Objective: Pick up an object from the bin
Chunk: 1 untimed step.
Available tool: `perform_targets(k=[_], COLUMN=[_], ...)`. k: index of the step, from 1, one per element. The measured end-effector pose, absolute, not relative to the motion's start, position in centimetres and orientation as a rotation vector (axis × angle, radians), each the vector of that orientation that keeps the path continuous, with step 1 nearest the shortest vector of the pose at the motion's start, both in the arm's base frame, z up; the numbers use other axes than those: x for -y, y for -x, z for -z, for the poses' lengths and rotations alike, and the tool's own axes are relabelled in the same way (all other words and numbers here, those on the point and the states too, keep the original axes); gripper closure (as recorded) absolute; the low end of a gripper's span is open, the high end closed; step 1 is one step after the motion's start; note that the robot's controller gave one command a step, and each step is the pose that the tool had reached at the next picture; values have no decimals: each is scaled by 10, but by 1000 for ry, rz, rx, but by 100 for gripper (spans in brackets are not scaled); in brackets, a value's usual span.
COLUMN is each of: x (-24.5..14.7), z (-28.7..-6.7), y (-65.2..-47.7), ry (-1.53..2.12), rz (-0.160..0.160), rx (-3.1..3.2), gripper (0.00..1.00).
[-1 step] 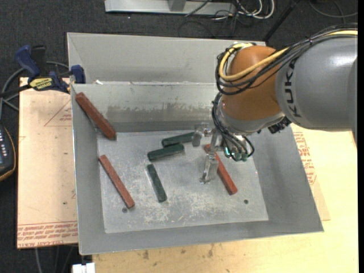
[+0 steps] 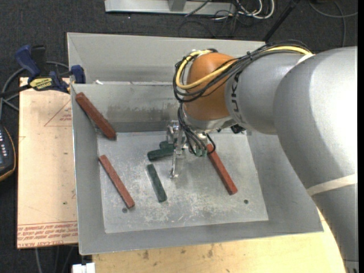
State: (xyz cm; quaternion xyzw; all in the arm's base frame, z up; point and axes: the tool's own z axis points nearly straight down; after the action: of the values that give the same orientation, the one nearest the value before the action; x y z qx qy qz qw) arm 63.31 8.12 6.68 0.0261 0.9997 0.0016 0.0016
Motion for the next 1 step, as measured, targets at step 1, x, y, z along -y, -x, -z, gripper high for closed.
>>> perform_targets(k=[1], x=[-79], z=[-75], y=[-636], ry=[-86], rz=[-4], rx=[-3133], gripper=[100])
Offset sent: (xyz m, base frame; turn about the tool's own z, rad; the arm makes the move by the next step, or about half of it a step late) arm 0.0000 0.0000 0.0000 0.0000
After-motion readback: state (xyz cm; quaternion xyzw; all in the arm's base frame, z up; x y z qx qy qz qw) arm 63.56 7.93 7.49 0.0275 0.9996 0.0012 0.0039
